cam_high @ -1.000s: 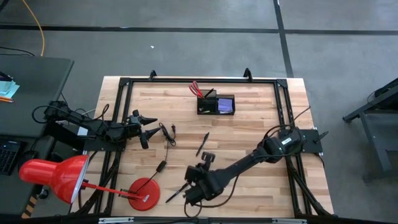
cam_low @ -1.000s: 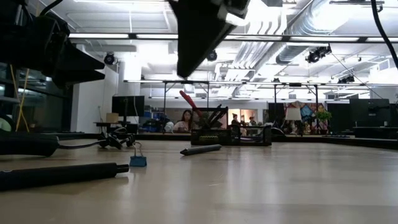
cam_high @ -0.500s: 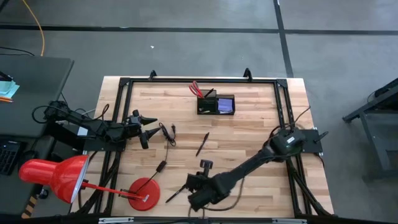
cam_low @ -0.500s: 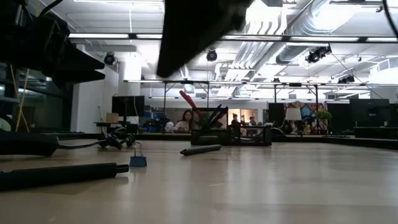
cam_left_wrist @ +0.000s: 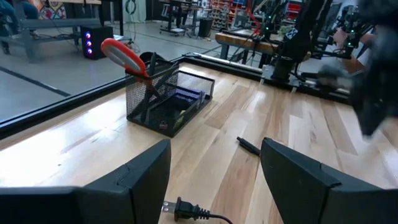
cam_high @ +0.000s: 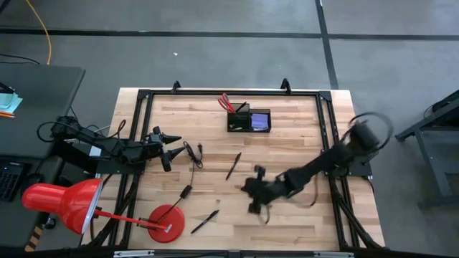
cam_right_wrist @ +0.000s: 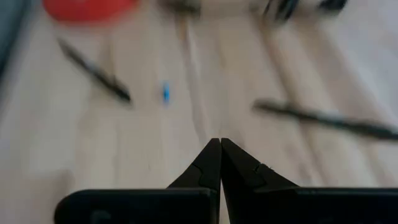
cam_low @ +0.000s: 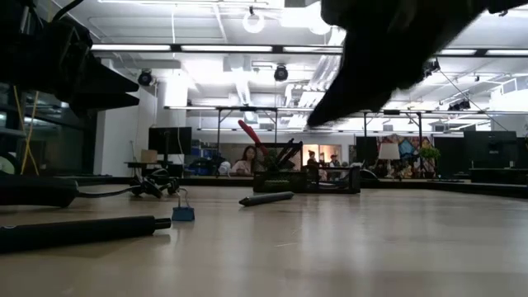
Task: Pick and place office supplies into organizer
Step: Put the top black pen into the mesh desk organizer
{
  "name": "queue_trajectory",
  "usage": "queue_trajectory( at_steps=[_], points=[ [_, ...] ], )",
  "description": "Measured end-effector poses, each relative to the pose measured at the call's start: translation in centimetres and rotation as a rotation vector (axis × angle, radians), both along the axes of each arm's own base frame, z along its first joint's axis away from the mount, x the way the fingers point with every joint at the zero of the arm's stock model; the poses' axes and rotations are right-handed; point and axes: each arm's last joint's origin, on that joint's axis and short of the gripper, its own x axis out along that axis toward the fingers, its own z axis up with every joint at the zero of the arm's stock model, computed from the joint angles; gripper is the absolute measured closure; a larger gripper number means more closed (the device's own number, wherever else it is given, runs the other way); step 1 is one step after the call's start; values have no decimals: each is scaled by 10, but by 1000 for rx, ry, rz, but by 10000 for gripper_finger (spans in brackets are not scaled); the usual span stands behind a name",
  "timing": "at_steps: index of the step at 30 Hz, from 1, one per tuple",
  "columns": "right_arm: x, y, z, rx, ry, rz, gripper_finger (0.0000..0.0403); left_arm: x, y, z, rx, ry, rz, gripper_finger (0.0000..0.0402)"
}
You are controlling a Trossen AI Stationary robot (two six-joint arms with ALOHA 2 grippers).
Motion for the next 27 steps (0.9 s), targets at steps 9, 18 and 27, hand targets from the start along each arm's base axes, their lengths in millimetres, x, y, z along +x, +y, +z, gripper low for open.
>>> queue_trajectory(
  at_steps=[9, 18, 27],
  points=[
    [-35, -78, 18, 87, 51, 170, 402, 0, 0, 0, 0, -1, 0, 169],
    [-40, -114, 15, -168, 279, 366, 402, 0, 0, 0, 0, 0, 0, 169],
    [-19, -133, 43, -282, 220, 483, 402, 0, 0, 0, 0, 0, 0, 169]
  ],
)
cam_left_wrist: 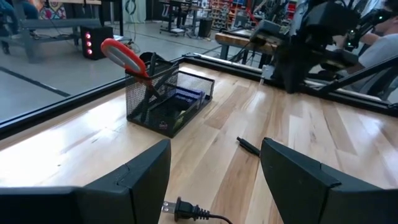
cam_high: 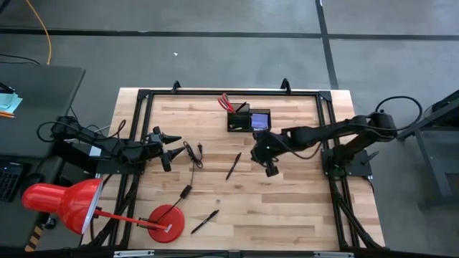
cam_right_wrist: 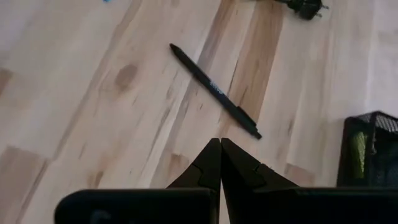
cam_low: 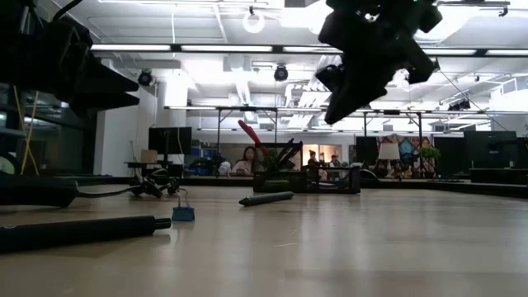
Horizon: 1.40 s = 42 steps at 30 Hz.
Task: Pick and place office supplies into organizer
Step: Put the top black pen into the mesh desk organizer
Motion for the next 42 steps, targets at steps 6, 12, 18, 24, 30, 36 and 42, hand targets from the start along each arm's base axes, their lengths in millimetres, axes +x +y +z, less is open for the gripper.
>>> queue_trajectory(
  at_steps=[6, 12, 18, 24, 30, 36, 42],
  points=[
    [8, -4, 2, 33, -5, -69, 402, 0, 0, 0, 0, -1, 0, 169],
    [5, -4, -6, 100, 11, -203, 402, 0, 0, 0, 0, 0, 0, 169],
    [-1, -4, -7, 304, -122, -151, 402, 0, 0, 0, 0, 0, 0, 169],
    [-45, -11, -12, 247, -299, -288, 403, 0, 0, 0, 0, 0, 0, 169],
    [-85, -14, -14, 279, -536, -361, 403, 0, 0, 0, 0, 1, 0, 169],
    [-112, -16, -18, 221, -650, -407, 403, 0, 0, 0, 0, 0, 0, 169],
    [-135, -15, -27, 236, -862, -345, 403, 0, 0, 0, -5, -6, 1, 169]
  ],
)
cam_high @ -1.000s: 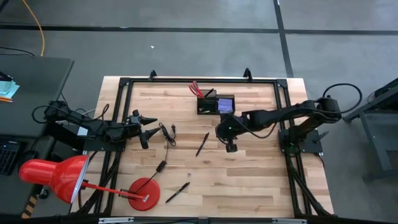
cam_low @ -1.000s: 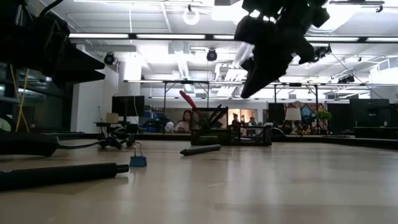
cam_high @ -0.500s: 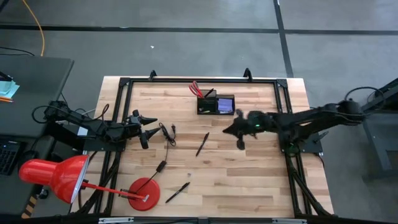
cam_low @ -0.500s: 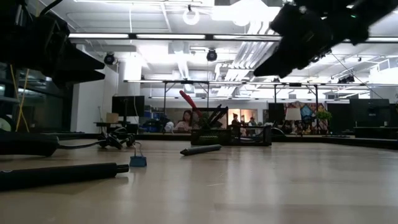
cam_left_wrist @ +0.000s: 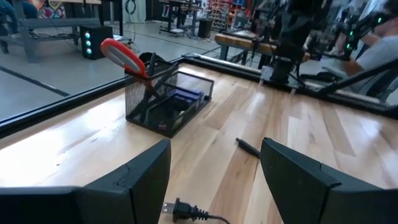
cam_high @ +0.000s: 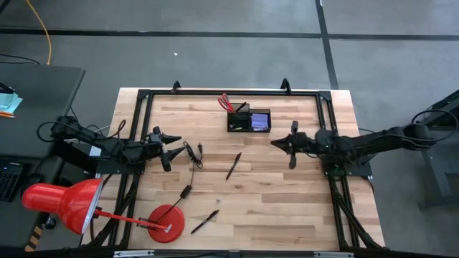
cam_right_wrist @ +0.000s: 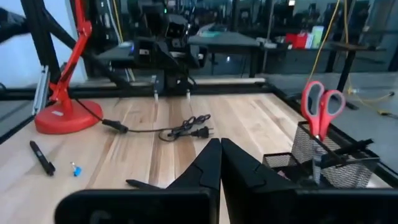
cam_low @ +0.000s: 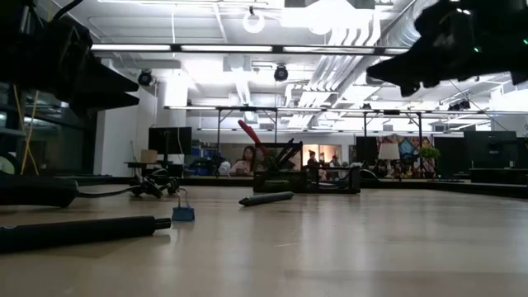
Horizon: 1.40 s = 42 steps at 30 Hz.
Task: Pick and place office supplies into organizer
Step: Put the top black pen into the mesh desk organizer
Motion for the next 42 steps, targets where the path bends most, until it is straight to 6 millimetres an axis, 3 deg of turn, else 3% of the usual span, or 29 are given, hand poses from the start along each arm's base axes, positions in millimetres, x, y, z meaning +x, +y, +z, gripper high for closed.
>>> queue_trajectory(
  at_steps=[8, 16, 26, 30, 34, 38, 42],
  points=[
    [-22, -1, -22, -22, -76, -45, 403, 0, 0, 3, -33, -43, 4, 169],
    [-23, -1, -22, -28, -69, -32, 403, 1, 0, 13, -56, -149, 11, 169],
    [-24, -1, -33, -3, 40, -33, 403, 2, -2, 12, -85, -153, -62, 169],
    [-24, -1, -36, -2, 70, -32, 403, 7, -3, 26, -101, -147, -58, 169],
    [-24, -1, -38, -2, 93, -32, 402, 24, -6, 47, -102, -59, -11, 169],
    [-25, -1, -40, -3, 107, -32, 402, 54, -14, 70, -106, 44, -29, 169],
    [-25, -1, -40, -3, 107, -32, 402, 83, -21, 79, -108, 193, -29, 169]
  ],
)
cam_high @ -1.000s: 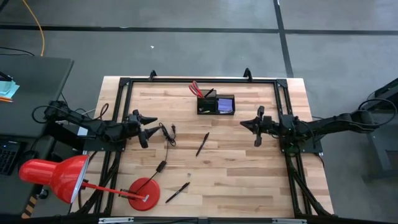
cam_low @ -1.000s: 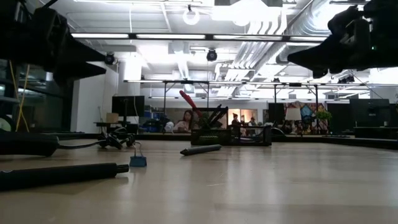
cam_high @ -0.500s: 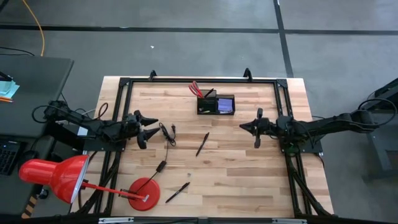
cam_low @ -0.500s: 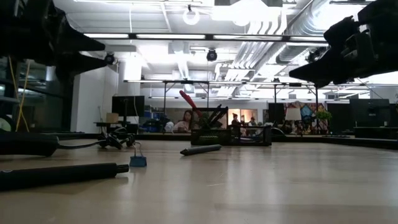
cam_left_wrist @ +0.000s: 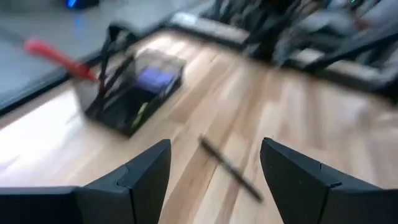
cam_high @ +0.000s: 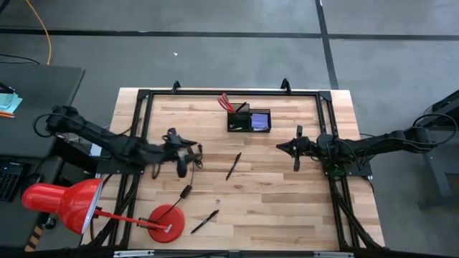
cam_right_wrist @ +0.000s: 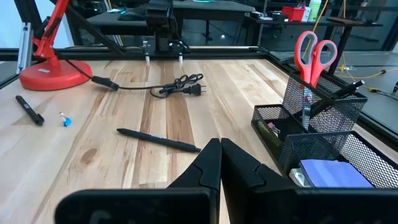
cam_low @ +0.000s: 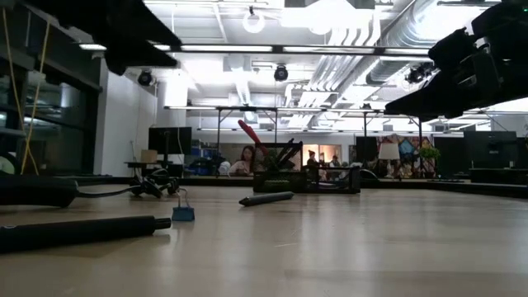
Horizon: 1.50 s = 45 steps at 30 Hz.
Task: Pick and place office supplies into organizer
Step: Put the top black pen into the mesh desk organizer
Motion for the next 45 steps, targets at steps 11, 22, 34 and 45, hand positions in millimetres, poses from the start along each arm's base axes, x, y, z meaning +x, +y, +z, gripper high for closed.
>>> queue_trajectory(
  at_steps=[11, 22, 34, 45],
  points=[
    [0, 0, -1, 0, 6, 0, 403, 59, -11, -19, -139, 158, 177, 169],
    [-1, 0, -5, 0, 49, 0, 402, 95, 11, -25, -469, 154, 215, 169],
    [-2, 0, -10, 0, 102, 0, 402, 156, 32, -39, -514, 353, 241, 169],
    [-3, 0, -13, 0, 134, 0, 402, 200, 35, -35, -541, 564, 302, 170]
  ],
)
